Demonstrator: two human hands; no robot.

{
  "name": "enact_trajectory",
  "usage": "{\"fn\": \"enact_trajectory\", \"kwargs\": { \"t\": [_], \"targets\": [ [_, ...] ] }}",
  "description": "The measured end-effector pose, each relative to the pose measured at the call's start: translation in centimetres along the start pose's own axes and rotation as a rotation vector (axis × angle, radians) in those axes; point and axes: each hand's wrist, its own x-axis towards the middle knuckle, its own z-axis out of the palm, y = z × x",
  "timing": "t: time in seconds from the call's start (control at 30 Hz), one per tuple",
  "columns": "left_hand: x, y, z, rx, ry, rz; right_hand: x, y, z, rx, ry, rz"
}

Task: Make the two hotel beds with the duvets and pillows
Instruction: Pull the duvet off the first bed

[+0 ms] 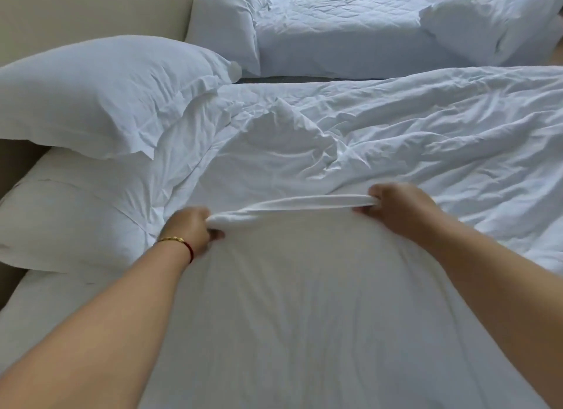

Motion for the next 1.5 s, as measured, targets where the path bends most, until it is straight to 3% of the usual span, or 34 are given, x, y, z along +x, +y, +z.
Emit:
{"fn": "enact_trajectory", "kwargs": {
  "t": [0.17,0.23,0.3,0.4,0.6,0.7,0.77,0.9,1.2,1.5],
  "targets": [
    [6.0,5.0,-6.6,-0.118,0.456,-0.001,12.0,0.1,-4.3,-0.083,0.200,0.079],
    [7.9,7.0,-7.1,-0.213,0.509,0.053,14.9,1.3,-4.3,-0.103,0.311,0.126],
    [9.0,8.4,-6.1,-0.267,0.424,0.120,16.5,2.9,-2.7,-0.093,0.289,0.164],
    [8.5,8.9,-1.2,-0.186,0.242,0.101,15.5,4.6,2.2,-0.089,0.105,0.151],
    [1.5,10.6,12.5,-0.084,-0.066,0.081,5.2,4.6,11.5,-0.021,-0.148,0.091],
    [-2.8,13.0,16.1,-0.196,-0.149,0.031,-0.3,4.9,14.5,0.029,-0.308,0.158],
    [-5.3,14.5,17.0,-0.270,-0.181,0.008,-3.6,5.7,15.0,0.071,-0.326,0.204],
    [-8.6,17.2,17.0,-0.291,-0.232,0.022,-8.7,7.8,13.2,0.209,-0.292,0.321],
    [-18.5,26.2,15.3,-0.207,-0.253,0.317,-23.5,14.2,2.3,0.300,-0.073,0.589],
    [-29.8,43.2,16.1,-0.193,-0.402,0.603,-39.2,22.7,-5.6,0.494,0.201,0.909]
  ]
}}
